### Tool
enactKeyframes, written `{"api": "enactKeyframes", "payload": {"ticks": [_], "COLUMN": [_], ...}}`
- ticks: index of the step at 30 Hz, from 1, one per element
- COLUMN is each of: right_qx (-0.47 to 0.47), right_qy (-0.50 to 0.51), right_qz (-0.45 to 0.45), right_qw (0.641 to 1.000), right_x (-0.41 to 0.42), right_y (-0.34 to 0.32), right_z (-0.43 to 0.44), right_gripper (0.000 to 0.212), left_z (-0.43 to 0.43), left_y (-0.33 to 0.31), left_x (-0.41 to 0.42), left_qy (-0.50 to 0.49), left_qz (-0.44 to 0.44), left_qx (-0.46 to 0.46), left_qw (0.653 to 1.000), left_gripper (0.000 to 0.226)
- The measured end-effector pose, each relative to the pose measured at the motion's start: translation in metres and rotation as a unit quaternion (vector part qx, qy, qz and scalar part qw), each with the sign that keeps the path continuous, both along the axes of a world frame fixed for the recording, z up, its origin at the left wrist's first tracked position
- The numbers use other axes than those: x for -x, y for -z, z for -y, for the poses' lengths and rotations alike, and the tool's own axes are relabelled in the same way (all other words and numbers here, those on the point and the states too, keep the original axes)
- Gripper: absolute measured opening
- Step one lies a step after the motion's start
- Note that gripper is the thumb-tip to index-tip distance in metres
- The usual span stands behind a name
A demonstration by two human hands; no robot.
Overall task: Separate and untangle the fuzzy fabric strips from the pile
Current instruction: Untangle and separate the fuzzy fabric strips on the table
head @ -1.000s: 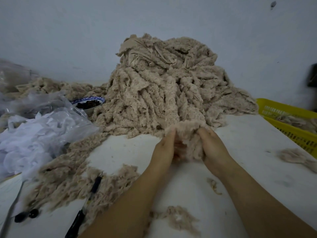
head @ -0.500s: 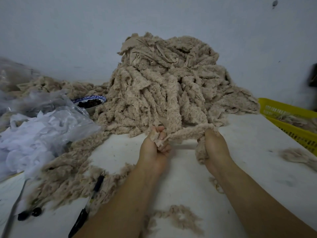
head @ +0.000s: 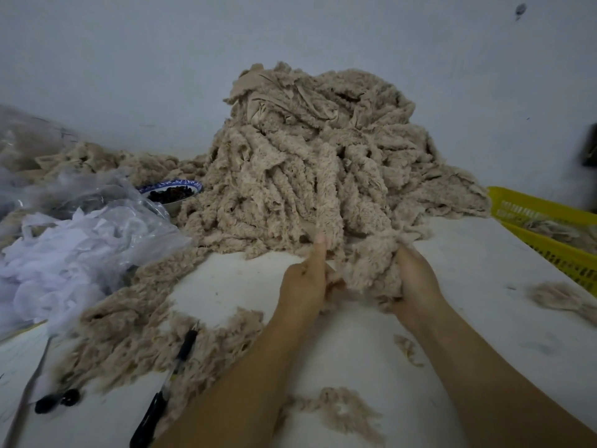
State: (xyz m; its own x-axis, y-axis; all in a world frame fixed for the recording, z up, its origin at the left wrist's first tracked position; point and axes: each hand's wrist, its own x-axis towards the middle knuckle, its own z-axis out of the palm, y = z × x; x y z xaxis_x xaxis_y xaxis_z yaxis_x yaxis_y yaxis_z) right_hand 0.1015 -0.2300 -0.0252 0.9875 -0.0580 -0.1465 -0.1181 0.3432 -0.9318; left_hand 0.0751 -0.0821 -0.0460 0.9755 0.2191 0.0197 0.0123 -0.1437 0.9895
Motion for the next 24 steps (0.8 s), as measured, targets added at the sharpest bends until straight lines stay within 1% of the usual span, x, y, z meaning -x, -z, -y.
{"api": "enactKeyframes", "payload": {"ticks": [2, 3, 4, 5, 6, 7, 8, 9, 10, 11, 12, 13, 15, 17, 19, 20, 21, 22, 23, 24], "right_qx": [0.047, 0.058, 0.044, -0.008, -0.093, -0.198, -0.306, -0.371, -0.371, -0.32, -0.253, -0.189, -0.089, -0.033, -0.03, -0.026, -0.023, -0.022, -0.02, -0.013], "right_qy": [-0.031, -0.05, -0.06, -0.046, -0.008, 0.02, 0.034, 0.046, 0.055, 0.047, 0.029, 0.008, -0.012, 0.0, 0.002, 0.001, 0.003, 0.007, 0.007, 0.002], "right_qz": [0.012, 0.009, 0.014, 0.039, 0.086, 0.139, 0.144, 0.105, 0.049, 0.005, -0.006, 0.004, 0.032, 0.046, 0.05, 0.048, 0.046, 0.046, 0.047, 0.047], "right_qw": [0.998, 0.997, 0.997, 0.998, 0.992, 0.97, 0.941, 0.921, 0.926, 0.946, 0.967, 0.982, 0.995, 0.998, 0.998, 0.998, 0.999, 0.999, 0.999, 0.999], "right_x": [-0.001, -0.001, -0.003, -0.005, -0.011, -0.015, -0.018, -0.02, -0.023, -0.023, -0.023, -0.022, -0.019, -0.017, -0.016, -0.016, -0.015, -0.016, -0.016, -0.016], "right_y": [0.004, 0.005, 0.004, 0.001, -0.002, -0.006, -0.007, -0.004, 0.001, 0.007, 0.013, 0.017, 0.019, 0.02, 0.021, 0.02, 0.019, 0.018, 0.018, 0.019], "right_z": [0.004, 0.003, 0.004, 0.009, 0.019, 0.029, 0.038, 0.043, 0.042, 0.036, 0.028, 0.019, 0.006, 0.004, 0.006, 0.006, 0.006, 0.006, 0.006, 0.006], "right_gripper": [0.027, 0.027, 0.027, 0.027, 0.027, 0.029, 0.034, 0.043, 0.06, 0.074, 0.077, 0.072, 0.053, 0.044, 0.041, 0.039, 0.038, 0.036, 0.035, 0.035], "left_z": [-0.007, -0.008, -0.009, -0.008, -0.008, -0.008, -0.007, -0.006, -0.005, -0.003, 0.0, 0.002, 0.006, 0.009, 0.01, 0.01, 0.01, 0.012, 0.017, 0.023], "left_y": [0.002, 0.003, 0.004, 0.005, 0.006, 0.008, 0.01, 0.01, 0.009, 0.007, 0.005, 0.002, -0.006, -0.013, -0.014, -0.014, -0.014, -0.016, -0.016, -0.016], "left_x": [-0.001, -0.001, -0.003, -0.005, -0.006, -0.01, -0.013, -0.016, -0.02, -0.024, -0.03, -0.037, -0.049, -0.062, -0.075, -0.078, -0.08, -0.077, -0.068, -0.055], "left_qy": [-0.041, -0.057, -0.072, -0.081, -0.087, -0.091, -0.097, -0.104, -0.104, -0.093, -0.079, -0.065, -0.052, -0.041, -0.021, -0.013, -0.013, -0.016, -0.014, 0.003], "left_qz": [0.034, 0.051, 0.064, 0.074, 0.083, 0.093, 0.098, 0.102, 0.103, 0.094, 0.081, 0.071, 0.068, 0.034, -0.039, -0.058, -0.055, -0.033, -0.003, 0.039], "left_qx": [-0.058, -0.077, -0.087, -0.086, -0.089, -0.102, -0.12, -0.14, -0.151, -0.154, -0.157, -0.16, -0.16, -0.106, -0.031, -0.024, -0.039, -0.078, -0.137, -0.202], "left_qw": [0.997, 0.994, 0.992, 0.99, 0.989, 0.986, 0.983, 0.979, 0.978, 0.979, 0.981, 0.982, 0.983, 0.993, 0.999, 0.998, 0.998, 0.996, 0.99, 0.979], "left_gripper": [0.074, 0.068, 0.062, 0.054, 0.047, 0.043, 0.042, 0.04, 0.037, 0.036, 0.035, 0.034, 0.023, 0.019, 0.044, 0.047, 0.042, 0.033, 0.026, 0.026]}}
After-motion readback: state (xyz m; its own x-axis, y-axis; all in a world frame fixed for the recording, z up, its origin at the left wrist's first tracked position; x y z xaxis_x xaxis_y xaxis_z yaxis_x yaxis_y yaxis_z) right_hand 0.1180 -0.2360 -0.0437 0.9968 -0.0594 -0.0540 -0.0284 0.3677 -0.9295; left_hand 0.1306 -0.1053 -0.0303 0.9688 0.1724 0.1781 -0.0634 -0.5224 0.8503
